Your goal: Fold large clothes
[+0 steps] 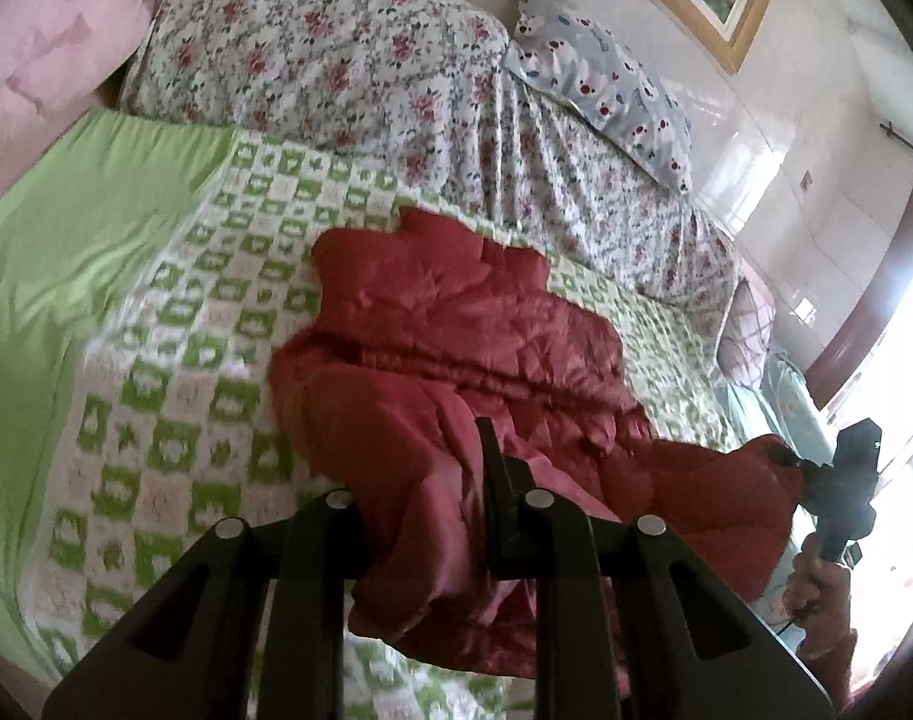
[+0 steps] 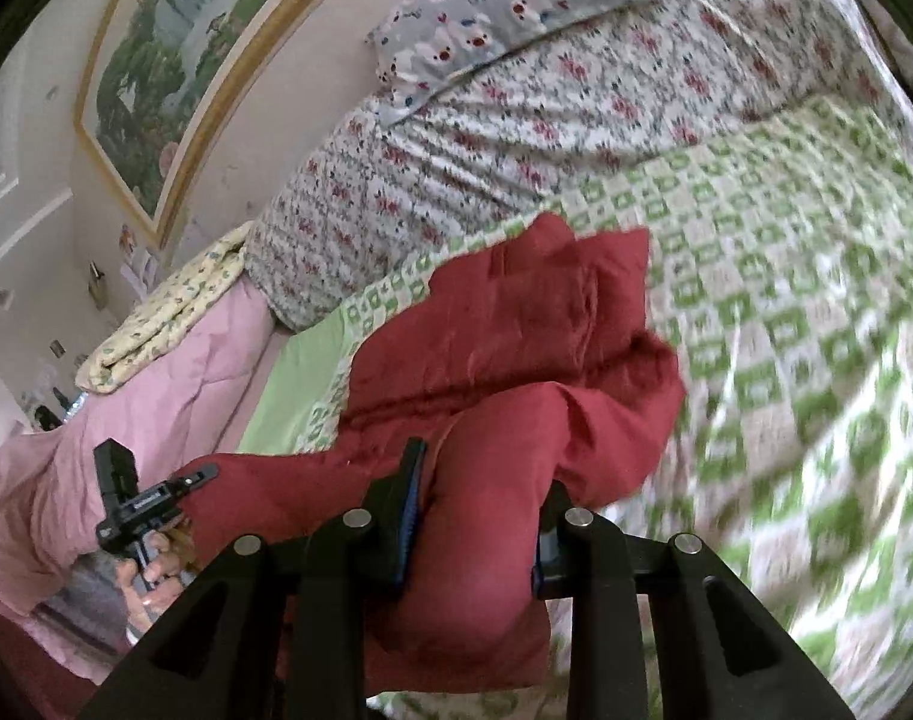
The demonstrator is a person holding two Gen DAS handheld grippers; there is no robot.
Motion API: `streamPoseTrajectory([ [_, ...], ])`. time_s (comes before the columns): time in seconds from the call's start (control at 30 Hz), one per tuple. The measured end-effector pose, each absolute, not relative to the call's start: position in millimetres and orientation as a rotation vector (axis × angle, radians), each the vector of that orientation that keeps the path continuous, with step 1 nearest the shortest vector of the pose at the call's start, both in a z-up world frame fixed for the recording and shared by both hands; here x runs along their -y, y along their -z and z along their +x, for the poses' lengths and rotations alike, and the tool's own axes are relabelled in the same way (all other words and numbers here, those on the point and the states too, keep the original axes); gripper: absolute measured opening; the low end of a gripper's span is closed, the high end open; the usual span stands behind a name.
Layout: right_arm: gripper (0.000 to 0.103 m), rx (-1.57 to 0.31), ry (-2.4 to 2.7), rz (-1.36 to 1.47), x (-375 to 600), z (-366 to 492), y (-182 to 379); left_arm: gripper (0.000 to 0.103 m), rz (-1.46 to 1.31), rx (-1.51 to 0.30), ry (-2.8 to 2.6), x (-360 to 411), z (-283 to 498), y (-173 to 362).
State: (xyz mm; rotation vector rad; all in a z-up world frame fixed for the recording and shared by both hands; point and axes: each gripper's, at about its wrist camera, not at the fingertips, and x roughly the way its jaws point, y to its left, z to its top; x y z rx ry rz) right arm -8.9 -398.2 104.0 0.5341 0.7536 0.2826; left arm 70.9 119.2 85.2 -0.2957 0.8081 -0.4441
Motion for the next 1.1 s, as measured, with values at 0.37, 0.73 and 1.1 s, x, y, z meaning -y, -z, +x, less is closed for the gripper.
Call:
streamPoseTrajectory([
  [0.37, 0.026, -0.711, -0.234, 0.527, 407, 56, -115, 0.018, -0.304, -0.770, 0.421, -103, 139, -105],
  [0.73, 0.027, -0.703, -0.213, 0.564, 417, 102, -110, 0.019, -0.342, -0.790, 0.394, -97, 182, -101],
  [1.1, 0.029, -0.738, -0.171, 0.530, 420, 162, -102, 0.019, -0.288, -0.825, 0.346, -79, 238, -92],
])
